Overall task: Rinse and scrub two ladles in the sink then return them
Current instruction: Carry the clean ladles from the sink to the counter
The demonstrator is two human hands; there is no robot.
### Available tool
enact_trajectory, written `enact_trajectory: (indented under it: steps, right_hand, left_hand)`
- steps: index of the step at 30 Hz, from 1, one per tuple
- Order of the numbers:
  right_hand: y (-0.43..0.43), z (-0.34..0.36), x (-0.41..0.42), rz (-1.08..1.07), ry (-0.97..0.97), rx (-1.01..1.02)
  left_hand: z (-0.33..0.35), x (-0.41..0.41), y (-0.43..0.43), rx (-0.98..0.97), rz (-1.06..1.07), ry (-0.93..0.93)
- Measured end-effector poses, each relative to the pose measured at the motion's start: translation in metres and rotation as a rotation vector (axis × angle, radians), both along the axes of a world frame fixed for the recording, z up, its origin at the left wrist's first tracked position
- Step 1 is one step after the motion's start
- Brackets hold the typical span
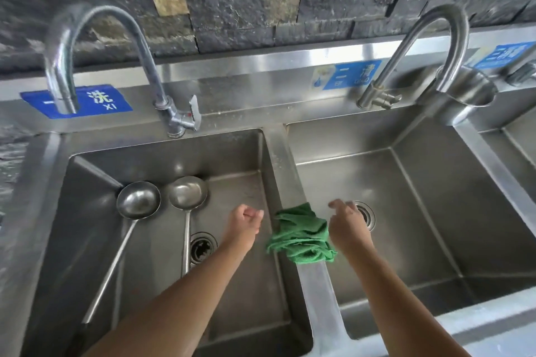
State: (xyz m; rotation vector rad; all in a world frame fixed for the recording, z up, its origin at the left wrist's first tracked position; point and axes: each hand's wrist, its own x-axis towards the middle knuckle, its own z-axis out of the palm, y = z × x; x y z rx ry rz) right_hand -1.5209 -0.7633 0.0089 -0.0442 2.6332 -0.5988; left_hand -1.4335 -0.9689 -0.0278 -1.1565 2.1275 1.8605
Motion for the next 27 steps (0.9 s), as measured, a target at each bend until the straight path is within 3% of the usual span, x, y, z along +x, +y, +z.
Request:
enact_trajectory:
  steps: [3,5,15,23,27]
  right_hand:
    - [-0.027,0.031,0.000,0.128,0.104,-0.006]
    - [-0.052,0.050,0.005,0.212,0.142,-0.026]
    - [-0.193,0.097,0.070,0.439,0.079,-0.124]
    - [-0.306,0.057,0.138,0.664,0.049,-0.031]
    - [-0.350,0.011,0.157,0.713,-0.049,0.010]
  left_hand:
    - [0.025,0.016,-0.028,-0.045,-0.084,0.030]
    - [0.042,0.029,-0.050,-0.174,-0.139,0.045]
    - [0.116,0.103,-0.175,-0.727,-0.201,0.064]
    - [0.100,0.176,-0.246,-0.797,-0.231,-0.157]
    - [0.065,0.192,-0.268,-0.730,-0.250,-0.229]
